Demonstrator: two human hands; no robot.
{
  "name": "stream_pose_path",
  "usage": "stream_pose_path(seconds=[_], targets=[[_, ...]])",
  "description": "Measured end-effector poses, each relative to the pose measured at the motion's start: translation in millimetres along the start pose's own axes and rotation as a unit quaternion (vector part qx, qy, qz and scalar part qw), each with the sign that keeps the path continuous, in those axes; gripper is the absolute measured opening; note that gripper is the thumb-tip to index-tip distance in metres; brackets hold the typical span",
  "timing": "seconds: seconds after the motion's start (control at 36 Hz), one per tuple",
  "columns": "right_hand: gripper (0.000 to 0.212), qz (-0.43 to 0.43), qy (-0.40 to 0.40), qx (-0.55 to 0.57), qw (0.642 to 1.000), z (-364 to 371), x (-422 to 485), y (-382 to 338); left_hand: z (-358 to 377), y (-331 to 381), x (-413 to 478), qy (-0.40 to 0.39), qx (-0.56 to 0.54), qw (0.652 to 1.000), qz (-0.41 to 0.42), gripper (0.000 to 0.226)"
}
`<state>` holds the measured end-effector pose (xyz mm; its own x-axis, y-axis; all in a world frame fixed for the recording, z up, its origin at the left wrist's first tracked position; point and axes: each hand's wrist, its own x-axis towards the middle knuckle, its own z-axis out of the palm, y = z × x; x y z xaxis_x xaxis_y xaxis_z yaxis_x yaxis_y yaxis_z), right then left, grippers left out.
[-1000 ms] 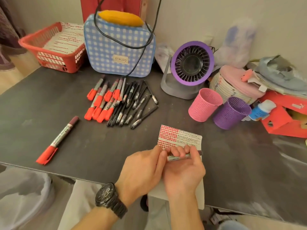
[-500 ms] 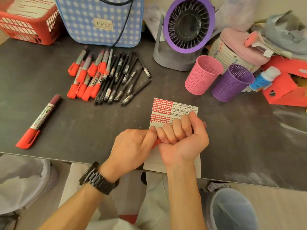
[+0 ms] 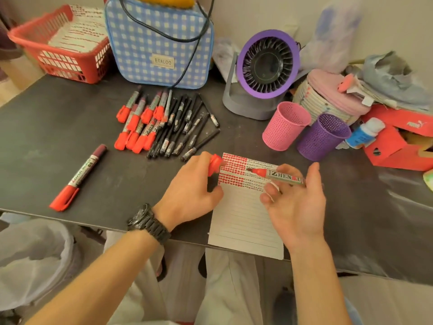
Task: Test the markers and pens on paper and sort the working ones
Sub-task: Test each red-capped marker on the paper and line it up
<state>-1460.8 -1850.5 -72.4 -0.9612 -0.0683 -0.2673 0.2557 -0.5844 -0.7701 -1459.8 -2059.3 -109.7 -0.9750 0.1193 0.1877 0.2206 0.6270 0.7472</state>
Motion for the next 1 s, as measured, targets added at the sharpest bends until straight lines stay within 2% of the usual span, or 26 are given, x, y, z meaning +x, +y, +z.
stream_pose_path(seconds=[0.11,0.17,0.25,0.39,0.5,0.61,0.75,1.0], targets=[[0.067,0.014,0.005,-0.057,0.998,-4,-7,4,8,-10,-2,-0.059,0.108,0.992,0.03,0.048],[0.056,0.02,0.006,-0.099,0.995,-2,-11,7,14,-15,-10,-0.061,0.128,0.99,0.024,0.053],[0.034,-0.023,0.019,-0.155,0.987,4,-11,14,22,-18,-21,-0.048,0.125,0.991,0.025,0.057],[0.015,-0.082,0.038,-0.273,0.958,17,5,25,17,-11,-25,-0.042,0.094,0.995,0.017,0.059],[0.027,-0.131,0.051,-0.367,0.92,18,20,34,14,-10,-23,-0.042,0.066,0.997,-0.009,0.064],[0.03,-0.164,0.079,-0.417,0.89,8,28,49,14,-11,-23,-0.051,0.066,0.996,-0.029,0.063],[0.029,-0.201,0.082,-0.436,0.873,2,27,56,19,-11,-25,-0.017,0.08,0.996,-0.019,0.047],[0.024,-0.217,0.071,-0.477,0.849,6,28,56,21,-15,-22,0.0,0.062,0.997,-0.047,0.049]])
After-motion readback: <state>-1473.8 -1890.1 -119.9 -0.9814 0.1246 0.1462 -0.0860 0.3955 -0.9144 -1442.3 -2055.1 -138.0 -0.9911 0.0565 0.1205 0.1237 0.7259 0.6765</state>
